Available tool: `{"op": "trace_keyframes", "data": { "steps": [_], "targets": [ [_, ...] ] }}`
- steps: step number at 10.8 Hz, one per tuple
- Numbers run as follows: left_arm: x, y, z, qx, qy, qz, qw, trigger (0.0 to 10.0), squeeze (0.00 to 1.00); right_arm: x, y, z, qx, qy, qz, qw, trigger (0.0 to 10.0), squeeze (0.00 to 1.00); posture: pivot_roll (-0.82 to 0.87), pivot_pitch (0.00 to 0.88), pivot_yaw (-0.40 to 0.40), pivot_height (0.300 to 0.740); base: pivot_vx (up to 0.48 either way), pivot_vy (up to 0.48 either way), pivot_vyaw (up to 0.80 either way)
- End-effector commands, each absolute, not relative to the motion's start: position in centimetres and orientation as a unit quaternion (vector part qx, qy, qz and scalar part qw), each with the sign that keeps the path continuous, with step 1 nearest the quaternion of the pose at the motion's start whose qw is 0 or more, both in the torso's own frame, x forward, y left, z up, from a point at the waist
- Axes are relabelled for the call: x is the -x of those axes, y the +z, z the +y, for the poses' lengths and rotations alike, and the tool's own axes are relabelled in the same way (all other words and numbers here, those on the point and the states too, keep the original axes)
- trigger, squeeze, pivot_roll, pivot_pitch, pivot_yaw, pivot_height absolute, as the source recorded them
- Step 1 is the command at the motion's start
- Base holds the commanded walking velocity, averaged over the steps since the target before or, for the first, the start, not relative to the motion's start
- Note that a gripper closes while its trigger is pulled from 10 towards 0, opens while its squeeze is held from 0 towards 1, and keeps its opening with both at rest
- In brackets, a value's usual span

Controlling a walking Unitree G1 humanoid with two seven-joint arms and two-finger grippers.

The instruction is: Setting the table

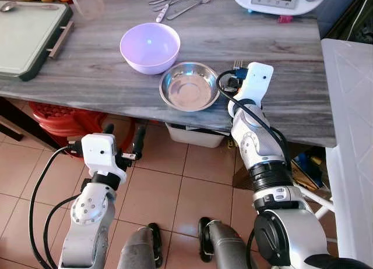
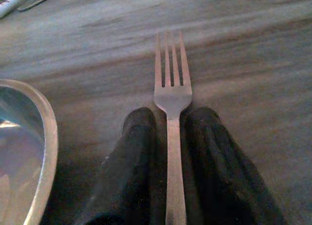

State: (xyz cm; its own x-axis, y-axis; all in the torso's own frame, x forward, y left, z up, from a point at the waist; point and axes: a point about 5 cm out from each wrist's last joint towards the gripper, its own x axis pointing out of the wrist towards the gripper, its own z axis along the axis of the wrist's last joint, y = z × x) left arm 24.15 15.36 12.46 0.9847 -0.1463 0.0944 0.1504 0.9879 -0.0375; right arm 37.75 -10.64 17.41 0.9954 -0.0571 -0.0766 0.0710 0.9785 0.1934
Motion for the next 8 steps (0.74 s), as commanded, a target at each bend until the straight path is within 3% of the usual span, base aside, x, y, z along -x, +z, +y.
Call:
{"op": "trace_keyframes", "data": {
  "steps": [1,2,8],
  "targets": [
    [-24.0,12.4,15.4,0.017,-0.075,-0.043,0.996,10.0,0.00,-37.3,15.5,-10.4,-0.093,-0.031,0.074,0.992,10.0,1.00,0.00,0.280,0.020,0.740,0.000,0.000,0.00],
    [-24.0,12.4,15.4,0.017,-0.075,-0.043,0.996,10.0,0.00,-37.3,15.9,-10.4,-0.084,-0.024,0.061,0.994,10.0,0.00,0.00,0.279,0.019,0.740,0.000,0.000,0.00],
    [-24.0,12.3,15.3,0.020,-0.074,-0.044,0.996,10.0,0.00,-37.0,17.6,-10.7,-0.064,-0.018,0.003,0.998,10.0,0.00,0.00,0.276,0.020,0.740,0.000,0.000,0.00]
  ]
}}
